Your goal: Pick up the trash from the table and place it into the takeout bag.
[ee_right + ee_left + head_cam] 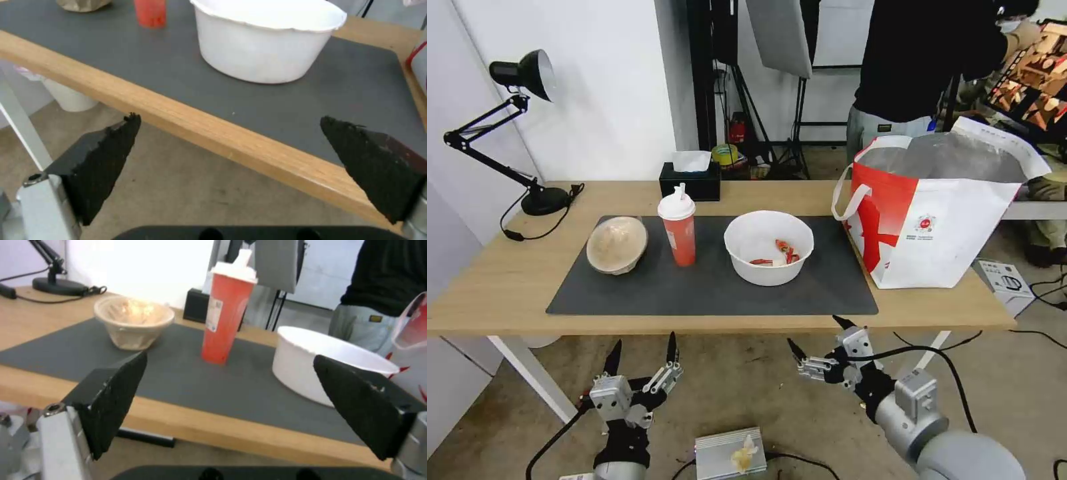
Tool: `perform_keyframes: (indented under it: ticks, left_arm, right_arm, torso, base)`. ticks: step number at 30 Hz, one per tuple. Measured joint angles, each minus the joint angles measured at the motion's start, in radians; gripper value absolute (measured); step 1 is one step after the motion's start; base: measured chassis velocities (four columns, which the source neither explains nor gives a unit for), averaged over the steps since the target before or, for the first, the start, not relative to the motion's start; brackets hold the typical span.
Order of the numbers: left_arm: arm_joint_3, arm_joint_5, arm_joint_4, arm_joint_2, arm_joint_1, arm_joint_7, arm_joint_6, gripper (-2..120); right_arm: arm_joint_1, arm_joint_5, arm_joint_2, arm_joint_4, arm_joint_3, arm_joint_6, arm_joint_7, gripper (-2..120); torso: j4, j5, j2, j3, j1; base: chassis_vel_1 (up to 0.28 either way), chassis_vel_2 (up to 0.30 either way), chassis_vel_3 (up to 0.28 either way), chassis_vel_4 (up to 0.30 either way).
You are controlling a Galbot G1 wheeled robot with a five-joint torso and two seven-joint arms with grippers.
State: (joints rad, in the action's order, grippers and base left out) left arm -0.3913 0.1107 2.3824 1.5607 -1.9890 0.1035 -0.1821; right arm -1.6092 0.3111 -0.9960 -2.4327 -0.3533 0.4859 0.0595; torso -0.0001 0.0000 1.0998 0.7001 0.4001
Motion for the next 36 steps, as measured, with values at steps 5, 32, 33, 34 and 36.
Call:
perform_keyframes:
  ticks: [5, 32, 33, 34, 36]
  left_arm:
    - [-0.001, 0.002, 0.012, -0.001, -0.003, -0.005, -0.008, 100]
    - [0.004, 0.006, 0.029, 0.000, -0.011, -0.005, -0.036, 100]
    - [0.004, 0.006, 0.029, 0.000, -0.011, -0.005, -0.036, 100]
    - [0.005, 0.006, 0.029, 0.001, -0.011, -0.005, -0.036, 100]
    - [0.004, 0.006, 0.029, 0.003, -0.012, -0.004, -0.037, 100]
  right_arm:
    - [0.007, -0.001, 0.003, 0.007, -0.003, -0.048, -0.009, 100]
    - [0.234, 0.191, 0.162, 0.083, -0.092, -0.266, -0.079, 100]
    - [0.234, 0.191, 0.162, 0.083, -0.092, -0.266, -0.079, 100]
    - [0.250, 0.206, 0.173, 0.095, -0.095, -0.279, -0.090, 100]
    - [0.275, 0.232, 0.194, 0.112, -0.096, -0.294, -0.102, 100]
  torso:
    - [0.0001, 0.0000, 0.000, 0.000, 0.000]
    - [0.0002, 0.0001, 0.000, 0.000, 0.000]
    - [0.0002, 0.0001, 0.000, 0.000, 0.000]
    - [0.0002, 0.0001, 0.000, 0.000, 0.000]
    - [0.0001, 0.0002, 0.000, 0.000, 0.000]
  base:
    - [0.000, 0.000, 0.000, 0.000]
    - [0.000, 0.000, 0.000, 0.000]
    - [0.000, 0.000, 0.000, 0.000]
    - [0.000, 0.000, 0.000, 0.000]
    - [0.000, 0.000, 0.000, 0.000]
